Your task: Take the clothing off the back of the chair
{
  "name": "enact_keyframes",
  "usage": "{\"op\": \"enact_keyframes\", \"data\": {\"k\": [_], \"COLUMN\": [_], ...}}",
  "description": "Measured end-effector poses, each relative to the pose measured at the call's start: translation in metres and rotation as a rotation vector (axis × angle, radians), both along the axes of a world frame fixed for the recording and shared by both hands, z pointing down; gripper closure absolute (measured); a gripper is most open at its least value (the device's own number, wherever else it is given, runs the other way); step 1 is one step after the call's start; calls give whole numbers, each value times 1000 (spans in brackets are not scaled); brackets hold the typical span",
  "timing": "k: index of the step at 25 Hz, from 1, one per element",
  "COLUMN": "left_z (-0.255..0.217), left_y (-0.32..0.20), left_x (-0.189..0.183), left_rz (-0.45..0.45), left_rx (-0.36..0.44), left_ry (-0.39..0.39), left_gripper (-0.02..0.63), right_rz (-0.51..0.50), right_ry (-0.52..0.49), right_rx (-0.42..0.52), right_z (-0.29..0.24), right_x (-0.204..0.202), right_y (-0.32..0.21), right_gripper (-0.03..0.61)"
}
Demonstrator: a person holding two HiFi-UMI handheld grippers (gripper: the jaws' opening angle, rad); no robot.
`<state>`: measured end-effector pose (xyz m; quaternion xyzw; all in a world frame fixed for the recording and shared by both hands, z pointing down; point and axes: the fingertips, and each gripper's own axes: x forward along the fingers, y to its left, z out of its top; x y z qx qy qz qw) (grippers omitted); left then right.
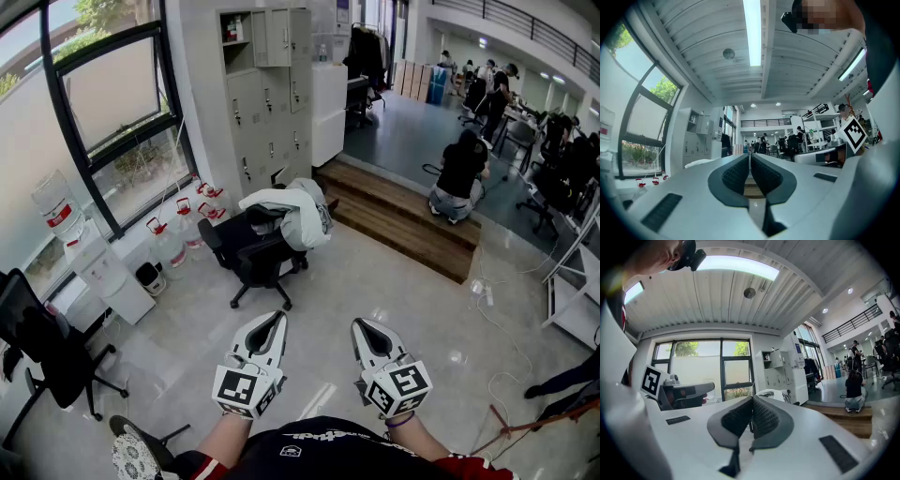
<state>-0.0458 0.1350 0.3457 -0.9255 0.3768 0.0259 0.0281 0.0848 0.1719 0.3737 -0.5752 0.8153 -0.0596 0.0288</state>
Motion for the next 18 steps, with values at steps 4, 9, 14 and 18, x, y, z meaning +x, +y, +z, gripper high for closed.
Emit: {"op": "enact_keyframes", "data": {"k": [4, 9, 14, 18], "left_z": [3, 8, 6, 11], "left_y": [6, 13, 18, 22], "left_x": [2, 8, 9, 9], "left_rz": [14, 25, 24, 25], "left_rx": [-25, -34, -34, -37], "left_ry": [15, 18, 19, 22], "left_gripper": [583, 583, 583, 583], "right_rz": [7, 1, 9, 22], "right_ry": [-2, -6, 20, 69], "right_rx": [-1, -5, 11, 53], "right_z": [-2, 2, 1, 0], "right_x": [4, 6, 6, 4], "right_y": [6, 9, 13, 18], "right_gripper": [578, 578, 578, 578]}}
